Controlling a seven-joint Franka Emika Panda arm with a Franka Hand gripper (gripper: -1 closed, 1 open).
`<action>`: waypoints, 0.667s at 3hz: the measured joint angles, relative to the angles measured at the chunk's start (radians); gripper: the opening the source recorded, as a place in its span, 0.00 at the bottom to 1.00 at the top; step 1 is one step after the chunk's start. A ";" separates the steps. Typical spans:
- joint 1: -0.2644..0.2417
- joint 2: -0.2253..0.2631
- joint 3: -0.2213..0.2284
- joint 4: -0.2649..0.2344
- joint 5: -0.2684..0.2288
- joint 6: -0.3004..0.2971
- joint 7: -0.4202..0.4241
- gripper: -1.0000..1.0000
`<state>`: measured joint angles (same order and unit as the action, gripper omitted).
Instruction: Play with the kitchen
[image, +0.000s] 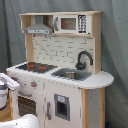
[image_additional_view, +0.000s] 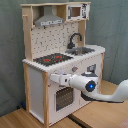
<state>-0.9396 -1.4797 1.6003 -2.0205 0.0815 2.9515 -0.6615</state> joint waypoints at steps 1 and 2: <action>0.000 0.007 0.002 0.000 0.005 0.001 0.113 0.00; 0.001 0.013 0.004 -0.001 0.006 0.004 0.224 0.00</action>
<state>-0.9389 -1.4672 1.6039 -2.0218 0.0871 2.9556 -0.4370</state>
